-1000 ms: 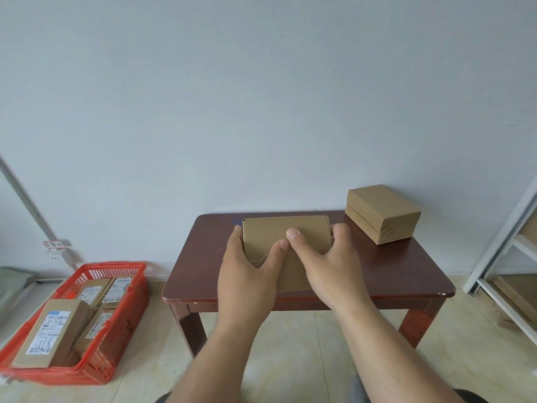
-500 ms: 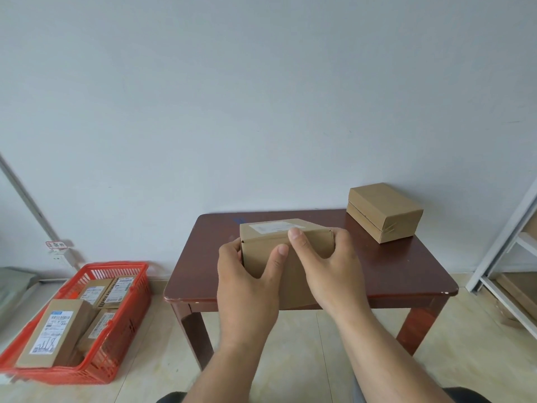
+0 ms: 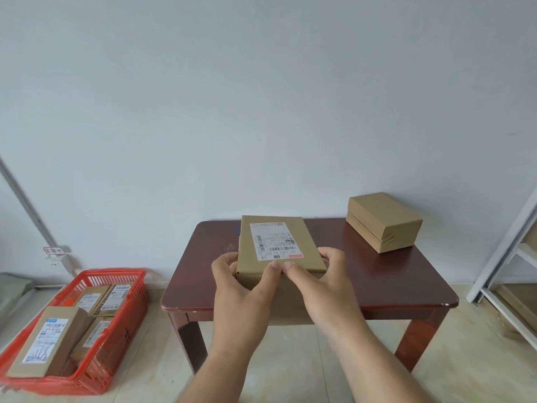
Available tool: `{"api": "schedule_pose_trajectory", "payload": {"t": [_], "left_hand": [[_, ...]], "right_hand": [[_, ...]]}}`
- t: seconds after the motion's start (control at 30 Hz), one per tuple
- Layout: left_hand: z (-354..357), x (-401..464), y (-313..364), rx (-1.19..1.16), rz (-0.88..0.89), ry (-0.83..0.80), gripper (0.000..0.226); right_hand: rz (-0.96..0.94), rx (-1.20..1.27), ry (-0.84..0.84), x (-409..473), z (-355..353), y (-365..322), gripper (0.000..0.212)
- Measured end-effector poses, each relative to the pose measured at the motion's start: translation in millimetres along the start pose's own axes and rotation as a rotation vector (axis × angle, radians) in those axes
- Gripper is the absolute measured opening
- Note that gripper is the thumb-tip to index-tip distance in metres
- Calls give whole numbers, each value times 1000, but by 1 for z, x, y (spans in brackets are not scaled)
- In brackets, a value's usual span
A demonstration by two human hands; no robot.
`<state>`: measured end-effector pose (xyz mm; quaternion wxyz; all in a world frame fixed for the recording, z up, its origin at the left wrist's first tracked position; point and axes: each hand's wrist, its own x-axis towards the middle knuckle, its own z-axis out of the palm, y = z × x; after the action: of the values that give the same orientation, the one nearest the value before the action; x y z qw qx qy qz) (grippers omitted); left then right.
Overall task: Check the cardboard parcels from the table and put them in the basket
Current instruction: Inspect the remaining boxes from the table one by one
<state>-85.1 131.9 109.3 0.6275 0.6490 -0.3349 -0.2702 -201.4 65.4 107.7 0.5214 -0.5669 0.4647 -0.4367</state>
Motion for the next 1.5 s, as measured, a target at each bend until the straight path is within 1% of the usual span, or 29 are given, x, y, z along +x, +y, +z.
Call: {"api": "schedule_pose_trajectory", "payload": {"t": [0.07, 0.13, 0.17, 0.23, 0.27, 0.3, 0.37, 0.4, 0.47, 0.53, 0.6, 0.67, 0.77, 0.87, 0.93, 0.97, 1.07, 1.1, 1.13, 1.17, 1.2, 1.23, 1.3, 1.33, 1.4, 1.5], "left_hand": [[0, -1, -4, -7, 11, -14, 60], [-1, 2, -8, -12, 5, -31, 73], [-3, 5, -8, -13, -11, -42, 80], [-7, 13, -7, -10, -42, -50, 86], [-9, 18, -6, 4, -42, -46, 83], [-11, 22, -7, 24, -39, -39, 80], [-14, 30, -7, 60, -46, -33, 71], [-15, 31, -8, 80, -52, -41, 64], [-15, 28, -7, 108, -27, -63, 53], [-14, 21, -9, 119, 16, -71, 47], [-12, 13, -14, 119, 47, -57, 45], [-10, 8, -18, 131, 57, -48, 48], [-12, 10, -17, 133, 12, -28, 56], [-14, 17, -14, 149, 6, 7, 50], [-14, 19, -13, 151, 17, 18, 49], [-14, 18, -12, 156, 28, 21, 50], [-11, 14, -20, 159, 50, 13, 57], [-10, 11, -24, 147, 53, 4, 60], [-9, 10, -29, 146, 53, -10, 63], [-9, 9, -30, 143, 50, -19, 65], [-8, 10, -31, 146, 43, -27, 64], [-8, 12, -31, 151, 46, -31, 59], [-9, 15, -24, 166, 45, -26, 38], [-10, 16, -23, 168, 42, -22, 32], [-11, 17, -21, 180, 23, -15, 35], [-11, 13, -22, 199, -3, -5, 50]], "right_hand": [[12, -19, 14, 4, -2, -1, 52], [3, -32, 46, 6, -3, -3, 48], [-10, -36, 52, 7, -3, -3, 52], [-42, -72, 39, 5, -3, -3, 74], [-51, -95, 28, 2, -2, -4, 82], [-64, -113, 16, 0, -1, -4, 80], [-86, -121, -2, -5, 0, -2, 63], [-84, -118, -4, -6, 1, 1, 62], [-56, -120, -3, -5, 1, 4, 66], [-27, -151, -1, -1, 1, 5, 63], [-22, -193, 8, 4, 1, 8, 57], [-45, -217, 24, 5, 2, 10, 53], [-81, -255, 44, 3, 2, 12, 52], [-103, -250, 20, 0, 0, 17, 54], [-119, -245, 10, 1, -1, 19, 58], [-127, -247, 14, 3, 0, 18, 63], [-126, -309, 54, 13, 1, 18, 97], [-117, -321, 65, 17, 0, 19, 100], [-114, -334, 66, 17, -1, 16, 94], [-114, -351, 66, 16, -2, 13, 79], [-114, -360, 62, 14, -3, 12, 65], [-113, -365, 59, 12, -4, 13, 57], [-117, -369, 60, 7, -3, 15, 58], [-123, -358, 65, 4, -1, 17, 60], [-116, -312, 74, 0, 2, 20, 59], [-80, -288, 54, -1, 4, 17, 49]]}}
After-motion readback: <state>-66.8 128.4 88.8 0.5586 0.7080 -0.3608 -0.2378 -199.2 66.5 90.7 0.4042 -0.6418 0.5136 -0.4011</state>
